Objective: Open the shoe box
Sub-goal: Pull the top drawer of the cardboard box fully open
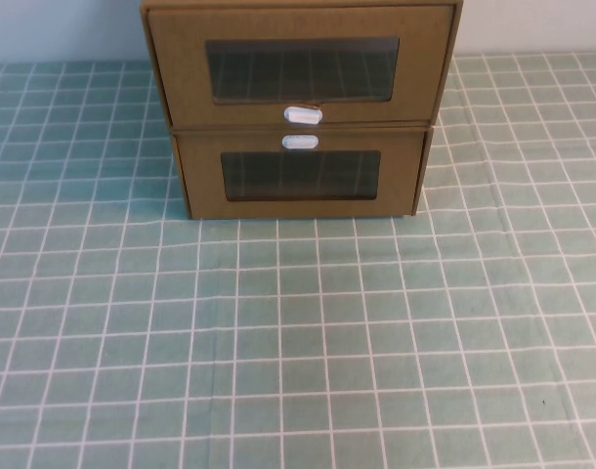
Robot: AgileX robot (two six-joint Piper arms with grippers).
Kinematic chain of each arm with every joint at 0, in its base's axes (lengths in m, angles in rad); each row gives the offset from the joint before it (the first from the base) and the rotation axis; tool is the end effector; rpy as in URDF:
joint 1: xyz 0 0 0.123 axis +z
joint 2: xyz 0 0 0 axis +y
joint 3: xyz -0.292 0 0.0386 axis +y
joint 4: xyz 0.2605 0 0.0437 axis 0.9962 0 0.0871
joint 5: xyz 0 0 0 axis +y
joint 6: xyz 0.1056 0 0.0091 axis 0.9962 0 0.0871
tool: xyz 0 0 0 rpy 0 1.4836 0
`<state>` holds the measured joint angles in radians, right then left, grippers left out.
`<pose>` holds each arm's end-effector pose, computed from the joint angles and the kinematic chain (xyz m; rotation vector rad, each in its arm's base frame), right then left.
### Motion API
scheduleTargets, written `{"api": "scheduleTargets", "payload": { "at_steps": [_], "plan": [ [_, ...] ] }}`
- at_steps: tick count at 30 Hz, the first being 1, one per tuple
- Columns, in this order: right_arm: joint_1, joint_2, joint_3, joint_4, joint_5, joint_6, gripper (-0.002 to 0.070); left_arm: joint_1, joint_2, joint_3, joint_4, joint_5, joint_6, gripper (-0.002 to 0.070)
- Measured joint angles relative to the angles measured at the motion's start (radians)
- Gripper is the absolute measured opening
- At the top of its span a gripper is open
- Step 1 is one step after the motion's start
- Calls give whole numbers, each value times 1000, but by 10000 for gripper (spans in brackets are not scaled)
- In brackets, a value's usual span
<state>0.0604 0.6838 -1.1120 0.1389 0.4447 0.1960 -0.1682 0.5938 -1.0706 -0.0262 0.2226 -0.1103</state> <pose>0.1218 0.0137 0.4931 0.1481 1.4992 0.3520 0.0895 -0.0158 0.5121 0.0250 1.2334 -0.2682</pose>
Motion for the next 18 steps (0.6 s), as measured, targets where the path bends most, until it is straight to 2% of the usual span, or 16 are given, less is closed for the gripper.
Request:
{"api": "scheduleTargets", "payload": {
  "at_steps": [5,9,13,18],
  "plan": [
    [0,204,0,-52,61,-28,-14,0,125,-9,-32,13,-15,-5],
    [6,333,0,32,70,-64,-14,0,254,-10,-65,13,-21,-5],
    [53,465,0,159,108,-344,-14,-17,401,-35,-86,17,26,-5],
    [154,583,0,348,119,-711,-14,-102,611,-170,-88,56,159,-5]
  ]
}}
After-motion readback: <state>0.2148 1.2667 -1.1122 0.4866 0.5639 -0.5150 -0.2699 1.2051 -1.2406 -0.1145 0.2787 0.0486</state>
